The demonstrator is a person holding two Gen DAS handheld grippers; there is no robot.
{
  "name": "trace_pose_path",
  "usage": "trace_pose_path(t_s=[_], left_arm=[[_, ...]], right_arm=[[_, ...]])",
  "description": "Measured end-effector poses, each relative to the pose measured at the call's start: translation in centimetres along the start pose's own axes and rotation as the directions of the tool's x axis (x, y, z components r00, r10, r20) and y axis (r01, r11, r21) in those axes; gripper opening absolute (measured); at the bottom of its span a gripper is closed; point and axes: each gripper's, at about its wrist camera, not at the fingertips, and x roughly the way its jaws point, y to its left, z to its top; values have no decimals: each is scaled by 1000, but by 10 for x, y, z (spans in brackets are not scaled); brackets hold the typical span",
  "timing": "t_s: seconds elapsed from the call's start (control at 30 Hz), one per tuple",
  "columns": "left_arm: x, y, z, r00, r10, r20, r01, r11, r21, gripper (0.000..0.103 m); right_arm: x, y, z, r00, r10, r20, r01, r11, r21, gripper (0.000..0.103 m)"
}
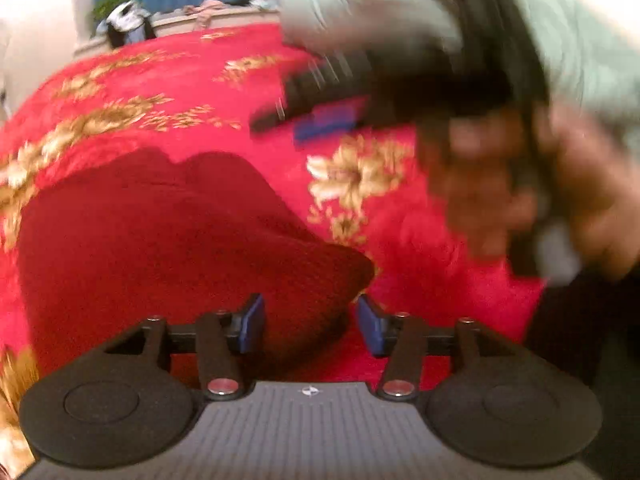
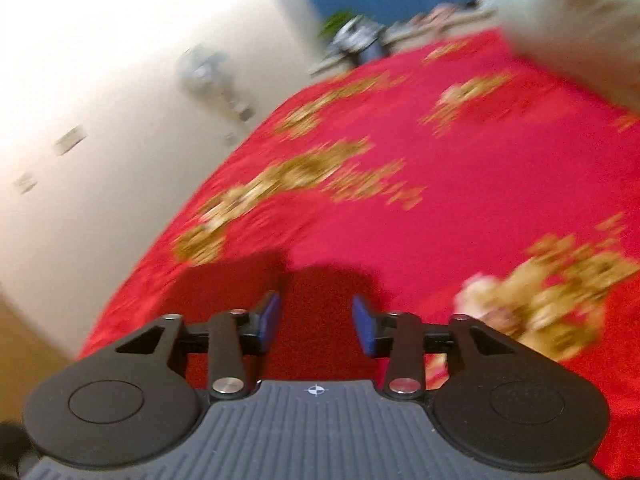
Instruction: Fold small clothes
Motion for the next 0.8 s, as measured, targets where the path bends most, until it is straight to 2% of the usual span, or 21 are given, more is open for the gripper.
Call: trace_pose_path(t_s=[0.07,0.13,0.23,0.27,0.33,0.4,0.43,0.5,0.57,0.6,0.63,0.67,0.7,0.73,0.77,0.8], left_arm=[[-25,22,2,999,-3,34,5,998,-61,58],[-44,46,-2,997,50,56,-44,994,-95,59],[-65,81,-10,987,150,56,-141,980,-141,59],[-68,93,-13,984,172,51,-161,972,-172,60],[-74,112,-16,981,186,49,-170,957,-235,65],[-78,126,-17,981,190,41,-169,941,-294,72],[-79,131,-16,982,187,38,-166,935,-312,79],[-84,139,-12,986,165,39,-142,931,-336,81],[-86,146,-9,990,131,42,-109,934,-341,81],[-83,148,-6,993,112,43,-91,934,-346,81],[-79,152,-6,995,87,40,-67,934,-351,81],[-73,154,-8,998,57,30,-43,933,-358,81],[-61,155,-11,1000,25,4,-22,929,-369,81],[-45,159,-17,998,-4,-56,-18,924,-381,81],[-28,160,-24,991,-6,-137,-46,926,-374,82],[-14,160,-34,977,22,-214,-98,932,-350,83]], right_arm=[[12,12,-7,998,42,-56,-43,999,-30,51],[26,24,-18,990,62,-125,-72,994,-77,51],[42,39,-37,983,-25,-184,-14,979,-203,51],[43,43,-39,984,-35,-174,-7,973,-232,42],[37,49,-38,986,16,-168,-56,971,-233,18],[19,53,-33,993,57,-107,-81,968,-239,14],[7,53,-30,993,93,-70,-107,968,-226,12],[-22,47,-20,977,212,5,-209,967,-142,11],[-42,42,-18,963,267,44,-261,959,-111,11],[-42,38,-18,976,217,18,-214,970,-116,10],[-35,33,-23,991,127,-41,-131,985,-117,10],[-21,23,-29,992,21,-122,-34,994,-103,6],[-4,9,-39,974,-70,-216,58,996,-61,4],[8,-1,-47,947,-143,-287,134,990,-50,0],[15,-4,-53,925,-195,-325,179,981,-78,0],[19,-5,-56,913,-232,-336,206,972,-111,0]])
